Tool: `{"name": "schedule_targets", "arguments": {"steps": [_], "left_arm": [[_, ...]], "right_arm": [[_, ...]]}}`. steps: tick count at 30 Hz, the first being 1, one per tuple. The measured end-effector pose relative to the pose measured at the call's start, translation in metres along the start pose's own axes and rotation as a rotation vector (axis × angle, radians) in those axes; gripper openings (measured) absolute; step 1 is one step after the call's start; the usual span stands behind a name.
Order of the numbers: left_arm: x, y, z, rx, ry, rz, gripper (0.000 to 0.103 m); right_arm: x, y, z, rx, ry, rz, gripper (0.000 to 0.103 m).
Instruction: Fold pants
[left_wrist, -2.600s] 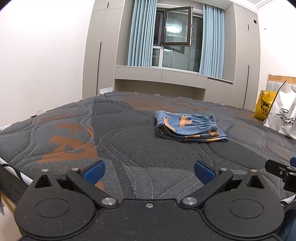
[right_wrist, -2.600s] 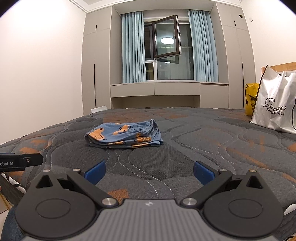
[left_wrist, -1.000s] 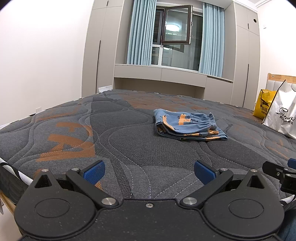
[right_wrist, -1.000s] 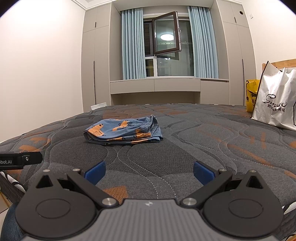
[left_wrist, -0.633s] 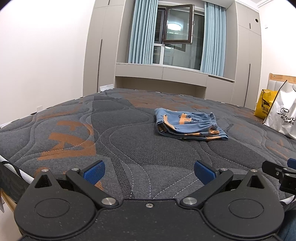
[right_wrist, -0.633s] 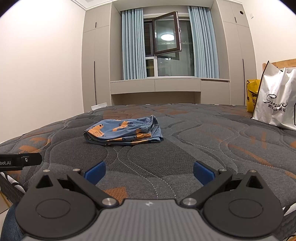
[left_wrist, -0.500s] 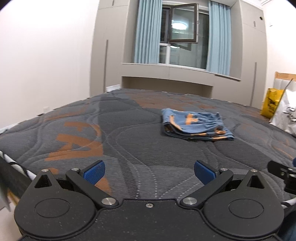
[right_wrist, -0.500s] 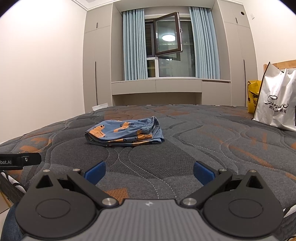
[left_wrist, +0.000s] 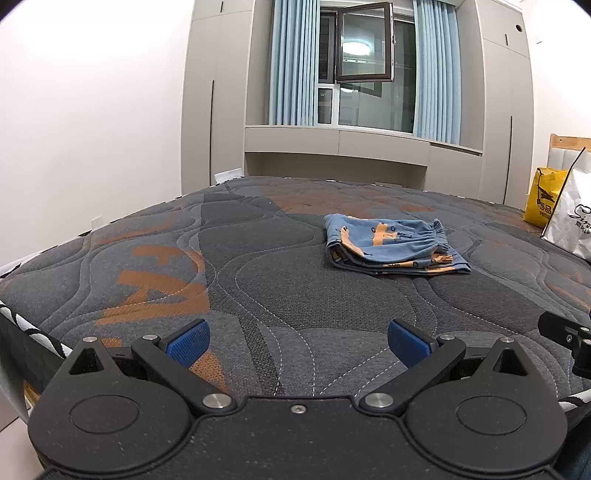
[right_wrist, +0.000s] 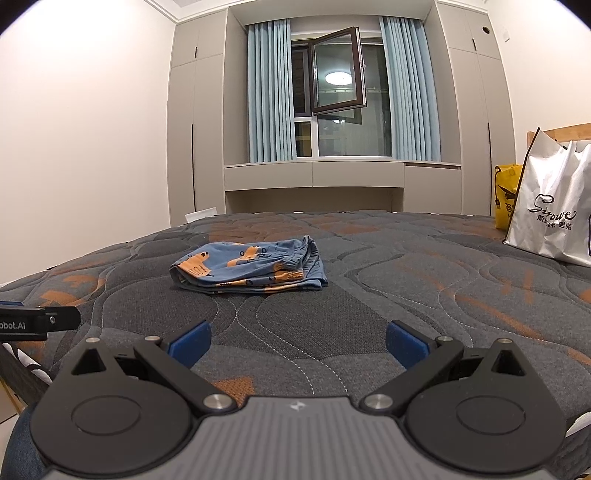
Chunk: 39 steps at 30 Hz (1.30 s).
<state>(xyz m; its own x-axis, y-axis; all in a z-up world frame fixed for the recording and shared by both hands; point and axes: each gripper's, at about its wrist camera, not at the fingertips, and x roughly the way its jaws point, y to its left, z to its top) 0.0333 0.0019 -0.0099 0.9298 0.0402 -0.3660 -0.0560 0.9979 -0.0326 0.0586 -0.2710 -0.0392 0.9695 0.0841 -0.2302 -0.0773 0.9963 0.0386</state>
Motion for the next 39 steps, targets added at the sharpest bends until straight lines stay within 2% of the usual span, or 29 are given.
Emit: {"name": "schedule_targets", "arguments": {"steps": [20, 39], "left_arm": [[0.007, 0.0, 0.001, 0.014, 0.007, -0.007, 0.102], [0.024, 0.002, 0.004, 0.012, 0.038, 0.02, 0.102]], "right_arm": [[0.004, -0.003, 0.002, -0.009, 0.015, 0.007, 0.103], [0.021, -0.006, -0.001, -0.019, 0.054, 0.011, 0.103]]}}
